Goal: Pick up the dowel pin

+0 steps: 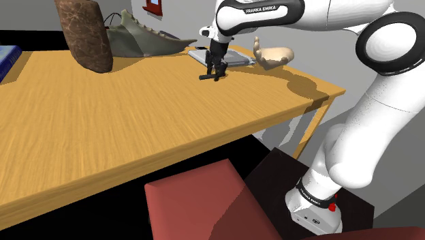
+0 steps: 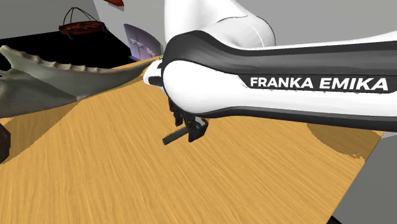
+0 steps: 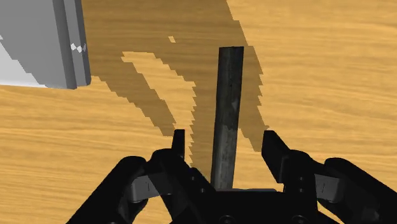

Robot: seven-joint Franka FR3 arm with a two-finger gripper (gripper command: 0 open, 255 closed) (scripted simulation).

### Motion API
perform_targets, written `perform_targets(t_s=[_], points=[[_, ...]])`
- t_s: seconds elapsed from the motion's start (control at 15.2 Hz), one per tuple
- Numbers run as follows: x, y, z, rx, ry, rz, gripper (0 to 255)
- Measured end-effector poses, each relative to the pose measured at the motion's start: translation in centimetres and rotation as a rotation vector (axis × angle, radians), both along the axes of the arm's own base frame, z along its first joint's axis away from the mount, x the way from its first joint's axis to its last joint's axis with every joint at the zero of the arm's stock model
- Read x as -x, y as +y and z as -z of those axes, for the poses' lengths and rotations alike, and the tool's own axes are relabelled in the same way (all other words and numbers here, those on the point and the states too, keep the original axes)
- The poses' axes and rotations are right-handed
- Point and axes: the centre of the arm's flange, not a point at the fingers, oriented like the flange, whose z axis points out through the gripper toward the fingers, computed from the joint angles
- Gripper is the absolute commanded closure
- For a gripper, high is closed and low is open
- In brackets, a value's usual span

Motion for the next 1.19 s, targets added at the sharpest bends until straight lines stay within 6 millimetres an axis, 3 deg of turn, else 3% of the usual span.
perform_targets(t_s=[0.66,1.19], points=[[0.0,0.1,-0.3,-0.001,0.000,-0.001,255],[0.0,0.1,-4.1,0.000,0.000,0.000,255]])
